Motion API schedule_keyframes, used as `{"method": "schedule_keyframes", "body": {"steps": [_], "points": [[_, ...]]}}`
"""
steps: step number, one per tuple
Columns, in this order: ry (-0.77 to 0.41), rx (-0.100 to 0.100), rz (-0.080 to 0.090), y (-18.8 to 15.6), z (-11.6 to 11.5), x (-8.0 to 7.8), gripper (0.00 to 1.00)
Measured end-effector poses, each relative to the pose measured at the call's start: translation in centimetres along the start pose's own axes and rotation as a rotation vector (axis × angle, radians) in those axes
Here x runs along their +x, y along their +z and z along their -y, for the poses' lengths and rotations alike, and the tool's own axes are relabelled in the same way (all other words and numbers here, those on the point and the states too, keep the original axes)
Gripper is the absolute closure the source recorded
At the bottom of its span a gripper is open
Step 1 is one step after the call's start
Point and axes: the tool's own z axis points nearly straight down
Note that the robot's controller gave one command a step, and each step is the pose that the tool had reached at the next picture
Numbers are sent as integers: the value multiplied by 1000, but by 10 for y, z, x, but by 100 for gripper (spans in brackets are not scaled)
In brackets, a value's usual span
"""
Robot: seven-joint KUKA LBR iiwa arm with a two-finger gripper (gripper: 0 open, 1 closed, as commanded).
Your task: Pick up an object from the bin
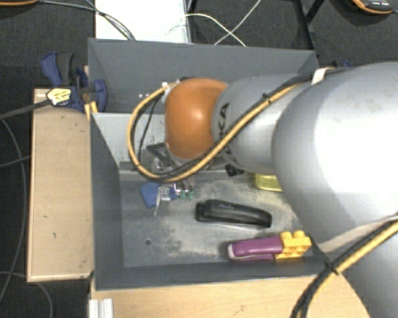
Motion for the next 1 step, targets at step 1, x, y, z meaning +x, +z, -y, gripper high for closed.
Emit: {"method": "schedule_keyframes", "body": {"steps": [1], "points": [[-41, -1, -8, 3, 16, -3, 100]]}}
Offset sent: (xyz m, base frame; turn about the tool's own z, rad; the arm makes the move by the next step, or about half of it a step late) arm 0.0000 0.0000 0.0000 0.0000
